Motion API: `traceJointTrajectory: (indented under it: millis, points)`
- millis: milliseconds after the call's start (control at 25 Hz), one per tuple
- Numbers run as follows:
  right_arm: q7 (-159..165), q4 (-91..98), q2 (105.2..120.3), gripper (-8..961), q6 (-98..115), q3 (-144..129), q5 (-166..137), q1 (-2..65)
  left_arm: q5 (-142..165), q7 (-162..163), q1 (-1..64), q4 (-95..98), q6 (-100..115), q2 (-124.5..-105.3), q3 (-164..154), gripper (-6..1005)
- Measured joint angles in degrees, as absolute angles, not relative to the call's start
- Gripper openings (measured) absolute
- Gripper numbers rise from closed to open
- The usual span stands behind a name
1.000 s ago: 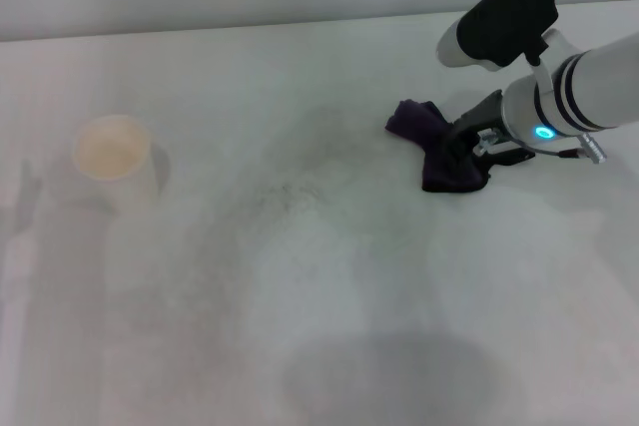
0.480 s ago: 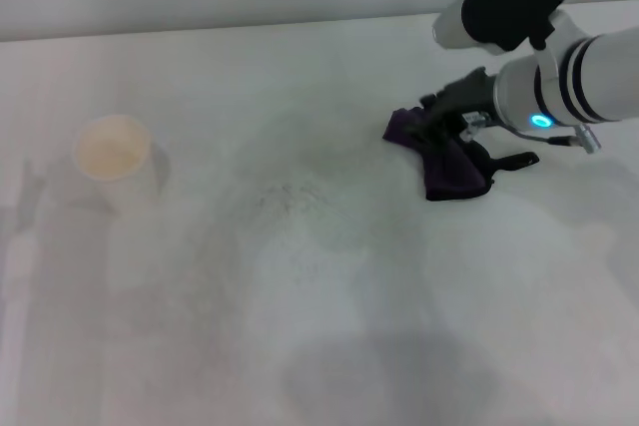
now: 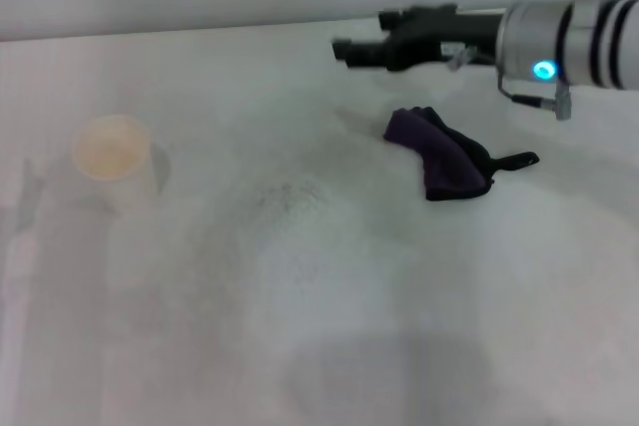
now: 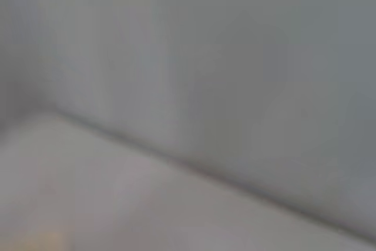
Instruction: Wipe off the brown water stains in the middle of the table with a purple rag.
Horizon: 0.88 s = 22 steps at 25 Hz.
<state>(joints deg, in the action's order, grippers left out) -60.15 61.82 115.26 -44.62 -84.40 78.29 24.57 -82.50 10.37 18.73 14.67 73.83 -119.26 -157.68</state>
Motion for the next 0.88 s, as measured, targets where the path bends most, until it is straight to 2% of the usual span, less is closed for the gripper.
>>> traceJointTrajectory:
  millis: [200, 360, 640, 880]
  points:
    - [-85.5, 46.7, 115.27, 876, -58.8, -73.3, 107.7, 25.1, -82.5, 10.4, 18.9, 14.7, 73.8, -119.19, -157.7, 884]
    - [-102.6, 33.4, 115.61, 876, -65.5, -66.0, 122.3, 25.2, -82.4, 10.4, 19.1, 14.6, 73.6, -119.18, -157.7, 884]
    - [-151.0, 9.2, 116.05, 876, -63.7, -63.2, 146.1, 26.3, -82.5, 10.4, 19.3, 14.4, 73.4, -119.18, -157.7, 885]
    - [-159.4, 3.8, 116.12, 876, -59.4, -61.7, 148.7, 25.9, -82.3, 10.4, 19.9, 13.6, 73.4, -119.21, -158.0, 884]
